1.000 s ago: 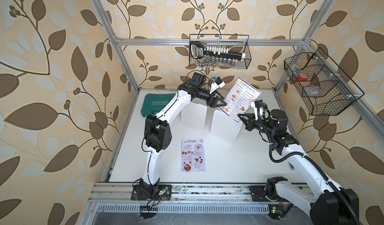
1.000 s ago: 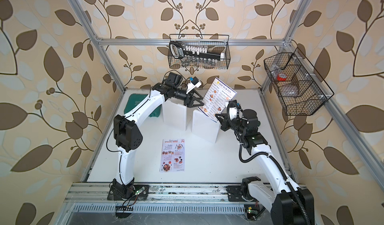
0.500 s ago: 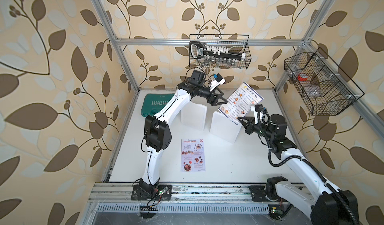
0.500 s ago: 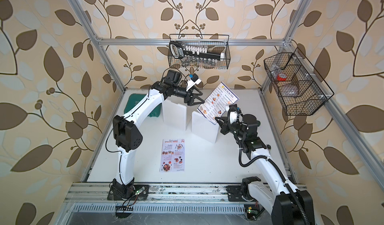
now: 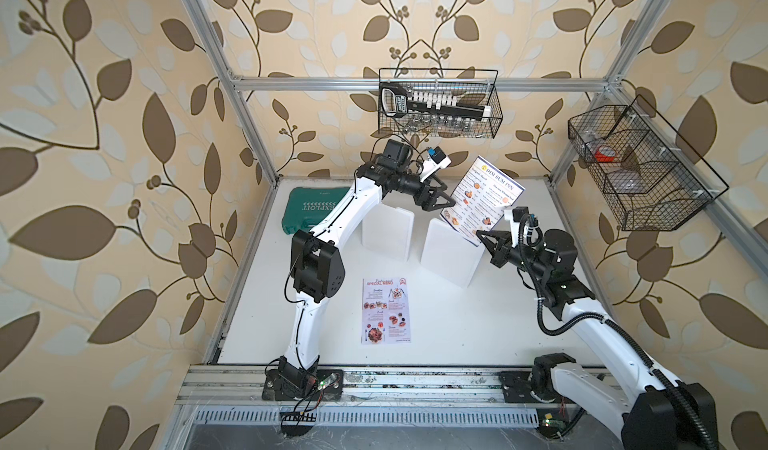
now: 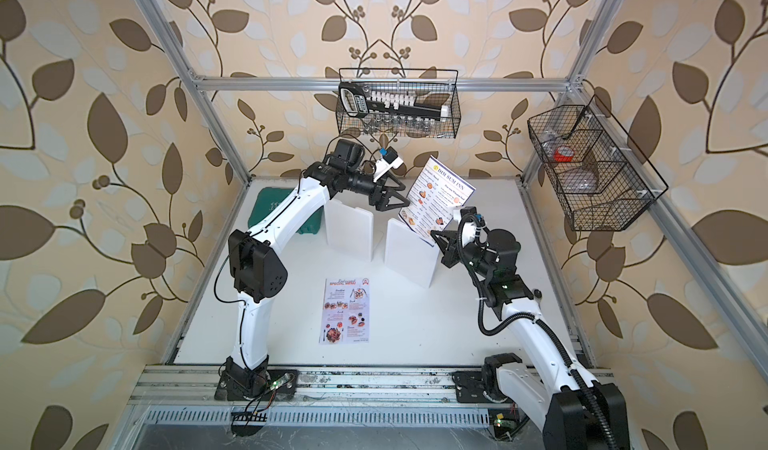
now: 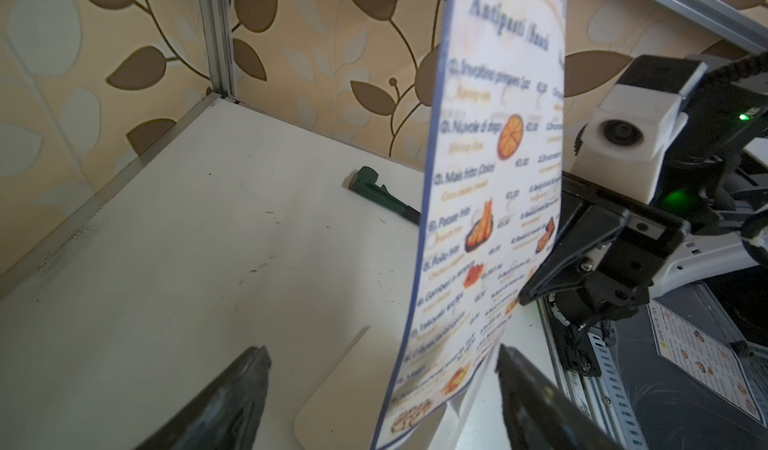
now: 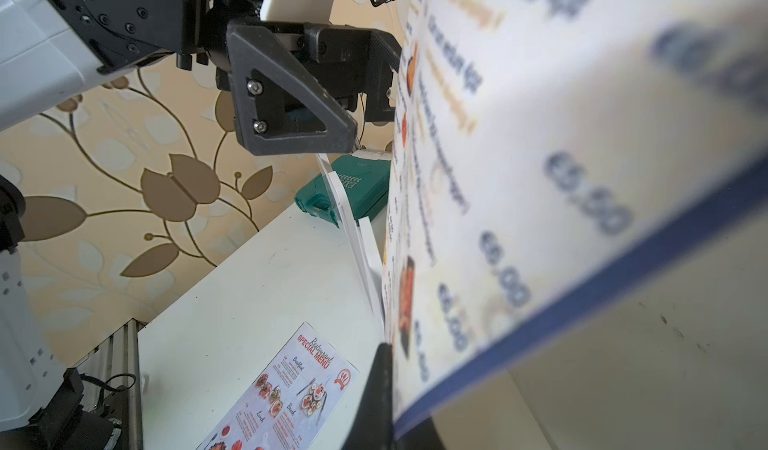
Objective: Insert the menus into the narrow rack
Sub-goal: Insert the menu into the narrow rack.
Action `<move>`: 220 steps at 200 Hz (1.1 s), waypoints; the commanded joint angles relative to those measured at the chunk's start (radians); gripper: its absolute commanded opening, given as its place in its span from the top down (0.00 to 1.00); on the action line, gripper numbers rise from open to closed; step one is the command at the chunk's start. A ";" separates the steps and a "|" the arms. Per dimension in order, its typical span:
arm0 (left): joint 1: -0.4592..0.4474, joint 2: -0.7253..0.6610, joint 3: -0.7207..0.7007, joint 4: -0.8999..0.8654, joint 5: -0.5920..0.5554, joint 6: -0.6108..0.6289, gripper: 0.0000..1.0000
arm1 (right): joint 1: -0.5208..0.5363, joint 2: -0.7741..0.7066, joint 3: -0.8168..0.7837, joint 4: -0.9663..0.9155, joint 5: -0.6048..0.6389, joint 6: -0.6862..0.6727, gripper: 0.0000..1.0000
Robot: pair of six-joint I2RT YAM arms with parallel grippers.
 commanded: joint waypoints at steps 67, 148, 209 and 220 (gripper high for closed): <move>0.020 0.035 0.077 0.000 -0.008 -0.016 0.07 | -0.009 0.011 -0.004 0.066 -0.034 0.016 1.00; 0.027 0.077 0.124 0.016 0.015 -0.031 0.03 | -0.014 0.018 -0.021 0.083 -0.058 0.022 1.00; 0.029 0.082 0.128 0.023 0.051 -0.011 0.02 | -0.017 0.016 -0.022 0.083 -0.066 0.027 1.00; 0.029 0.081 0.128 0.023 0.054 -0.009 0.02 | -0.017 0.017 -0.021 0.082 -0.066 0.029 1.00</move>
